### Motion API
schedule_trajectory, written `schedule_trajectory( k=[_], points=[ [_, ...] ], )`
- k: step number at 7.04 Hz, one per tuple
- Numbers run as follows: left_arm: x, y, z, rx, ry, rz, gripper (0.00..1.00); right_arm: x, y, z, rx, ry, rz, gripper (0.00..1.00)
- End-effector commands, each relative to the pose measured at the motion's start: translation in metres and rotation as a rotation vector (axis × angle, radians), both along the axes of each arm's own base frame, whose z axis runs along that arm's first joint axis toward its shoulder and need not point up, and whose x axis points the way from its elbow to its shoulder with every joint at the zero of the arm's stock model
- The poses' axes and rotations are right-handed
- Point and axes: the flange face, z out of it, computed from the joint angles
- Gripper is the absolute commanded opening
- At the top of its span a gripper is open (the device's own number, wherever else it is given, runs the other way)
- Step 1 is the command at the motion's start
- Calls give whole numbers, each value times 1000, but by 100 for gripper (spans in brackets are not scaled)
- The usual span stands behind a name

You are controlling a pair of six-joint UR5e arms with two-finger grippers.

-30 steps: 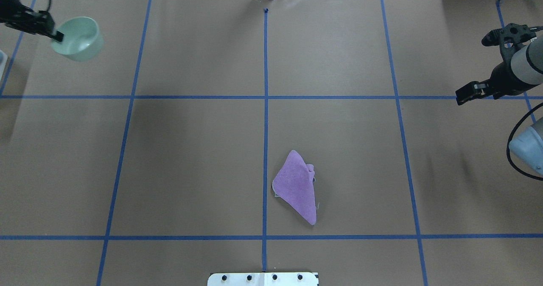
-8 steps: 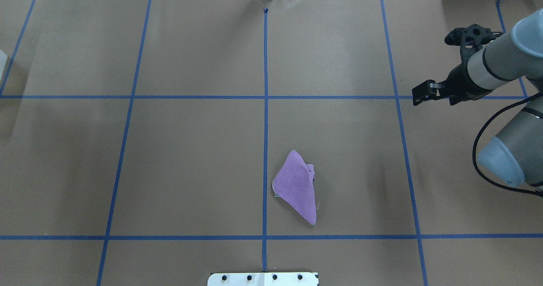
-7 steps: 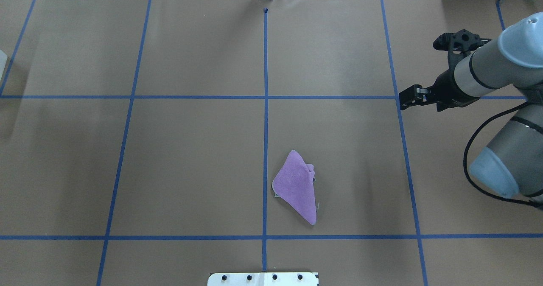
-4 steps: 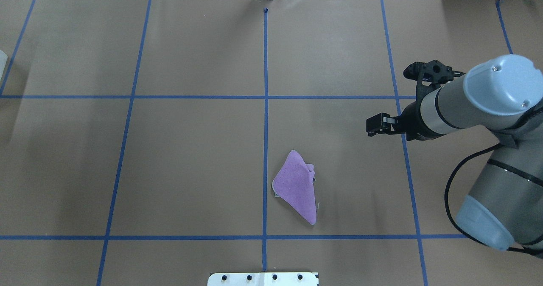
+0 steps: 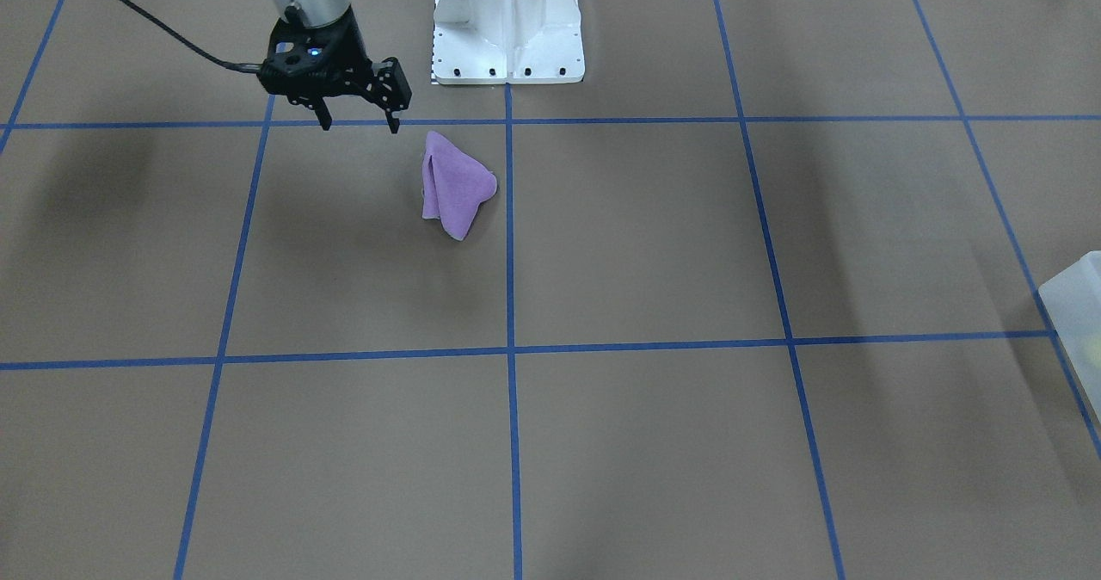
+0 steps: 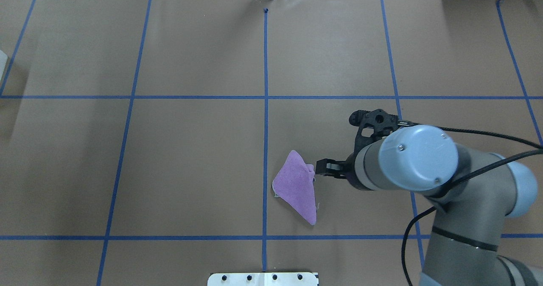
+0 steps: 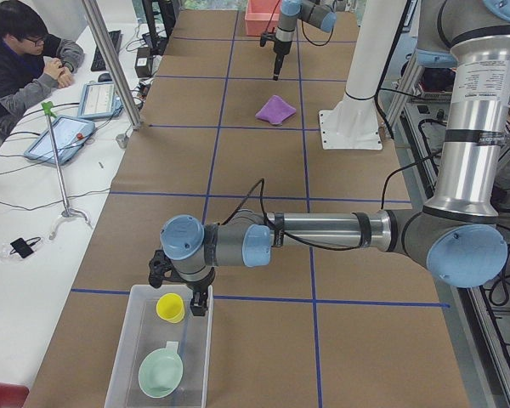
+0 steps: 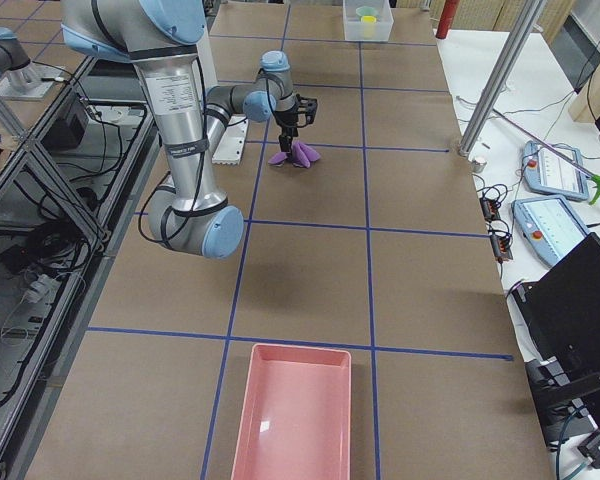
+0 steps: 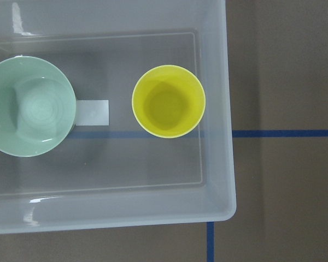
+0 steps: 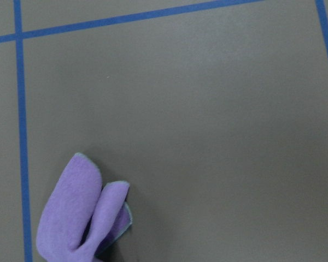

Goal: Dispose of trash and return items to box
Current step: 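Reach the right gripper down to the purple cloth, then pinch the purple cloth with the right gripper and lift it away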

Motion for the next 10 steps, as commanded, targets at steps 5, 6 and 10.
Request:
schedule_trajectory(
  k=[5,6,10],
  points=[
    [1,2,2,6,2,3,99,-75,9,-7,-45,32,139,20],
    [0,2,2,7,1,4,99,-77,6,-8,-38,12,141,0],
    [0,2,3,9,1,7,99,-50,-35,-22,-24,-16,156,0]
  ],
)
